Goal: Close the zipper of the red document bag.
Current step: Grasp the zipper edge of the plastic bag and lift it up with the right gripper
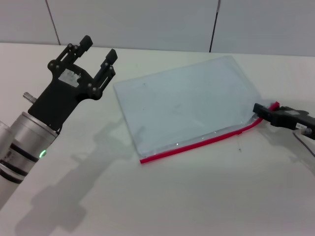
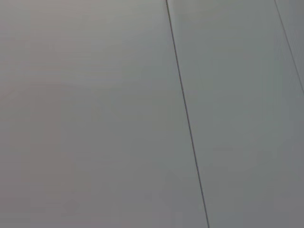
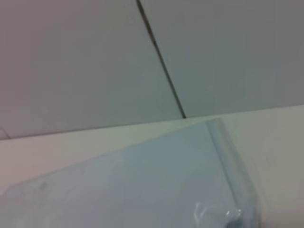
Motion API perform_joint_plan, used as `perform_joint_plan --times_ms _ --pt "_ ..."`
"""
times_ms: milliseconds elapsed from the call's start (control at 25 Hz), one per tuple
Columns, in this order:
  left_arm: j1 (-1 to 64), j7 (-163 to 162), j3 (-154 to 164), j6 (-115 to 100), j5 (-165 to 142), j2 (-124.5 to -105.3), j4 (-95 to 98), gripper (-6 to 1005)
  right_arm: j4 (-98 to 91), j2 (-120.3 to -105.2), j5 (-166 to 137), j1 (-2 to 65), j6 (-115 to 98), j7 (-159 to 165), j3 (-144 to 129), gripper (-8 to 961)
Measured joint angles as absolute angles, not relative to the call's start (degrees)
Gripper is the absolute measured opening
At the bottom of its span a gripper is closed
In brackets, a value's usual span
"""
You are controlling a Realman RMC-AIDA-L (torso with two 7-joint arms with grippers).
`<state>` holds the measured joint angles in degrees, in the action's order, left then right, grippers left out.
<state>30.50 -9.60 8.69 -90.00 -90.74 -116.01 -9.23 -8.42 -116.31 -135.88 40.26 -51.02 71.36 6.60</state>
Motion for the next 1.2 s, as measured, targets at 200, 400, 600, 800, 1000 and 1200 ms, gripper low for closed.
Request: perform_joint_plan --times_ms 200,400,600,800,1000,1200 --pt "30.5 -9.6 8.83 -89.96 -90.67 -116.01 -9.23 522 -8.39 -116.29 -135.91 40.71 -50.87 72.81 4.56 559" --pt "30.5 -9.59 8.69 -89.52 -90.76 -116.02 -9.23 514 -8.41 -116.32 -135.95 40.91 -51.02 73.07 2.8 447" --pt "30.5 -9.58 8.71 -89.45 -90.78 -116.02 -9.23 507 -8.44 -116.31 -135.97 40.98 -51.26 72.98 2.31 335" --pt "30.5 -9.58 8.81 -89.39 -90.84 -116.02 -9.23 499 -8.44 -116.28 -135.97 40.98 -51.59 72.73 2.29 131" --pt "30.5 -9.58 8.93 -89.38 -90.87 -116.02 -9.23 492 -8.54 -116.21 -135.96 41.02 -54.29 72.6 2.29 11" --pt "30.79 -9.56 8.99 -89.37 -92.1 -116.02 -9.23 484 -8.86 -116.14 -135.59 41.56 -62.85 71.61 2.61 11"
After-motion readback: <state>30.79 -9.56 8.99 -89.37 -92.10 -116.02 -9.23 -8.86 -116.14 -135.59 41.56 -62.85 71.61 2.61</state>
